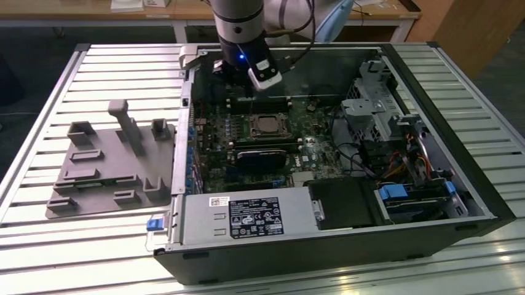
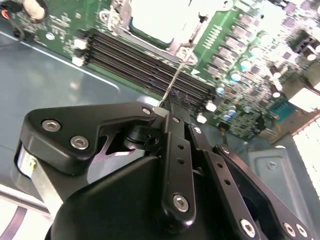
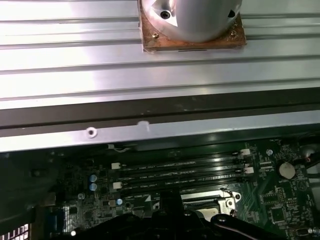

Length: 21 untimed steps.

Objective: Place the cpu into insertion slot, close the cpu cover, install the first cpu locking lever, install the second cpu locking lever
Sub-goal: 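Install the first cpu locking lever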

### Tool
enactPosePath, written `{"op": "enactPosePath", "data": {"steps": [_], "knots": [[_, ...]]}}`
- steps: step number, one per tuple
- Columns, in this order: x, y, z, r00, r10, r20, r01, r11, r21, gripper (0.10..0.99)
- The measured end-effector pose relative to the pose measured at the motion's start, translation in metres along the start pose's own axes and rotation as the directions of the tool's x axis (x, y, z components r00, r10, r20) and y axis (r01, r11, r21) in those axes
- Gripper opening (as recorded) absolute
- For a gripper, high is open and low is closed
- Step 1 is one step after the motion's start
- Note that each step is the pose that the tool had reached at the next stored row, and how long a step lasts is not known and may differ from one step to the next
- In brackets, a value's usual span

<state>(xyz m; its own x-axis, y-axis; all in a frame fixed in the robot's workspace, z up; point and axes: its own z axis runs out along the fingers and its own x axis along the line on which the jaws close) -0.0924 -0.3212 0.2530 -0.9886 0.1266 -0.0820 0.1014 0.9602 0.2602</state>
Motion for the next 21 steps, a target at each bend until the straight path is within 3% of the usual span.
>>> {"op": "enactPosePath", "data": {"steps": [6, 13, 14, 16, 21], "knots": [[-0.0135, 0.0012, 0.0022, 1.0000, 0.001, 0.0003, -0.001, 1.0000, 0.000, 0.102], [-0.0136, 0.0013, 0.0023, 1.0000, 0.001, 0.0031, -0.001, 1.0000, 0.000, 0.102], [-0.0134, 0.0012, 0.0025, 1.0000, 0.000, 0.0068, 0.000, 1.0000, 0.000, 0.102], [-0.0112, 0.0007, 0.0030, 0.9997, -0.004, 0.0225, 0.004, 1.0000, 0.002, 0.102], [-0.0051, -0.0004, 0.0041, 0.9975, -0.017, 0.0682, 0.017, 0.9998, 0.009, 0.102]]}}
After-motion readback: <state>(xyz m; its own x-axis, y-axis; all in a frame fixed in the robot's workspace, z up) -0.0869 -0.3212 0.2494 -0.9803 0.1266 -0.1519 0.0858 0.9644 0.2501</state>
